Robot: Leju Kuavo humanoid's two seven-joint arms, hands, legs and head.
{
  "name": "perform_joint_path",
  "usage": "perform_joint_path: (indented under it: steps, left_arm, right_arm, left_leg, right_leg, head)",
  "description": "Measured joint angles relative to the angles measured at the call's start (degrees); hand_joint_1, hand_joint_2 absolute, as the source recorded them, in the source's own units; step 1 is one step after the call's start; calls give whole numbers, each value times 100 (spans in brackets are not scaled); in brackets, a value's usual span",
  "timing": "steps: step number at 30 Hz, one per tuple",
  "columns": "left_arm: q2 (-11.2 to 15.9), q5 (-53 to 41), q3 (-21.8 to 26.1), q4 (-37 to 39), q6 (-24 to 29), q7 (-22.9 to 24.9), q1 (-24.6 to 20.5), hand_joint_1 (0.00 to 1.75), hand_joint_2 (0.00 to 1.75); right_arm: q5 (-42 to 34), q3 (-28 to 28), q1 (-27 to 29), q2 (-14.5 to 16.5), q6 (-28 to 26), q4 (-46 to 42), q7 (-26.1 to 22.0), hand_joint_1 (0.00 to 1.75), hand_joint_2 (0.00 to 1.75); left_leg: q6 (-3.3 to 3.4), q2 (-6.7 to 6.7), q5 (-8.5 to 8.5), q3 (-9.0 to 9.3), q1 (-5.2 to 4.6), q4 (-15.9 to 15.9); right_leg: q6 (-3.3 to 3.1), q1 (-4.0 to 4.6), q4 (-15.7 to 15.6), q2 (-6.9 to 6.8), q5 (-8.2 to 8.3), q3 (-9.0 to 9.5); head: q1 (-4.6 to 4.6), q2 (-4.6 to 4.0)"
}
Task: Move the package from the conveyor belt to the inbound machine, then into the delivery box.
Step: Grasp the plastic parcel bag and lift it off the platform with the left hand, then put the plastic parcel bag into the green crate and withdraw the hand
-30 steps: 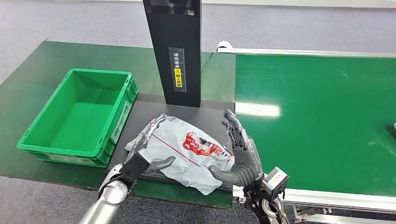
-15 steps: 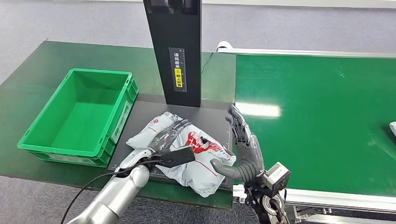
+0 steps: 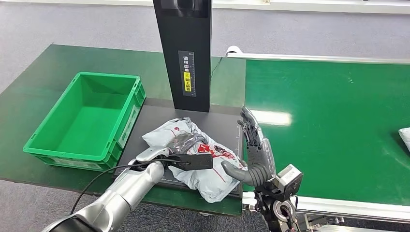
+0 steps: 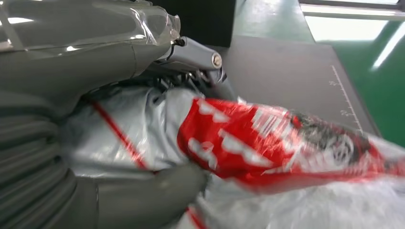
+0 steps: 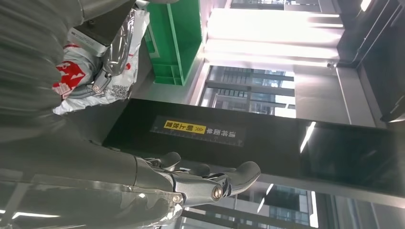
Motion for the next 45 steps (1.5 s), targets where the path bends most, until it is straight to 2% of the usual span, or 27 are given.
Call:
perform_joint_path:
  steps: [3, 6, 12, 14, 17, 20, 25, 29, 32, 37, 41, 45]
  left_arm:
    - [-4, 3, -2, -3, 319, -29, 33, 175, 175]
    - [7, 31, 8, -110, 897, -66, 179, 175, 175]
    - [162, -49, 127, -939, 2127, -140, 773, 175, 175]
    - [208, -49, 190, -1291, 2496, -258, 966, 175, 175]
    - [262, 113, 303, -1835, 2945, -511, 1237, 175, 175]
    - [314, 566, 433, -2407, 3178, -885, 1518, 175, 175]
    - [373, 1373, 622, -3185, 3337, -1490, 1902, 175, 175]
    - [415, 953, 664, -3665, 3814, -1617, 2063, 175, 175]
    - [455, 366, 663, -3967, 4065, -1322, 2088, 175, 175]
    - [630, -279, 805, -4103, 4101, -370, 1904, 175, 175]
    - [809, -823, 1175, -3824, 4147, 334, 1574, 175, 175]
    - [935, -1155, 1689, -3221, 4147, 889, 1183, 175, 175]
  right_arm:
    - [-8, -31, 40, -1, -8, -18, 10, 0, 175]
    - [-19, -61, 141, -11, -19, -92, 11, 0, 175]
    - [-55, -154, 355, -45, -58, -256, 10, 0, 175]
    - [7, -186, 382, -50, -224, -280, 21, 0, 175]
    - [361, -215, 397, -52, -781, -290, 117, 0, 175]
    - [744, -221, 393, -52, -1299, -278, 335, 0, 175]
    - [755, -220, 358, -53, -1469, -141, 757, 0, 175]
    - [691, -200, 287, -56, -1482, 82, 926, 0, 175]
    - [646, -183, 194, -60, -1509, 288, 970, 0, 175]
    - [606, -130, 136, -79, -1512, 508, 984, 0, 175]
    - [620, -43, 76, -87, -1444, 645, 984, 0, 175]
    - [660, 49, -21, -88, -1411, 828, 982, 0, 175]
  left_leg:
    - [-1, 6, -1, 0, 0, 0]
    - [-3, 20, -4, -8, 2, 0]
    - [-4, 30, -5, -42, 3, -1]
    - [-4, 29, -5, -50, 3, -1]
    - [-4, 30, -6, -55, 2, 0]
    - [-3, 30, -7, -60, 2, 0]
    - [-3, 29, -7, -66, 2, -1]
    - [-3, 29, -7, -68, 3, -1]
    - [-3, 29, -6, -67, 2, 0]
    - [-3, 29, -6, -67, 3, 0]
    - [-5, 30, -4, -66, 6, -1]
    - [-6, 31, -2, -66, 9, 0]
  right_leg:
    - [0, 1, 0, 11, 1, -5]
    - [-1, 3, 1, 24, 0, -20]
    - [-1, 5, 2, 36, 0, -58]
    - [-1, 5, 2, 36, 0, -64]
    - [-1, 5, 2, 36, 0, -67]
    - [-1, 4, 2, 35, 0, -72]
    - [-1, 5, 2, 35, 0, -80]
    - [-1, 5, 2, 35, 0, -81]
    - [-1, 5, 2, 35, 0, -81]
    - [-1, 5, 2, 35, 0, -82]
    - [-2, 9, 3, 36, 1, -83]
    - [-3, 12, 4, 36, 1, -83]
  head:
    - [-1, 0]
    - [-1, 0]
    - [-1, 0]
    - [-1, 0]
    - [-1, 0]
    - [-1, 0]
    - [-1, 0]
    - [-1, 0]
    - [0, 0]
    - [-1, 0]
    - [-1, 0]
    - [-1, 0]
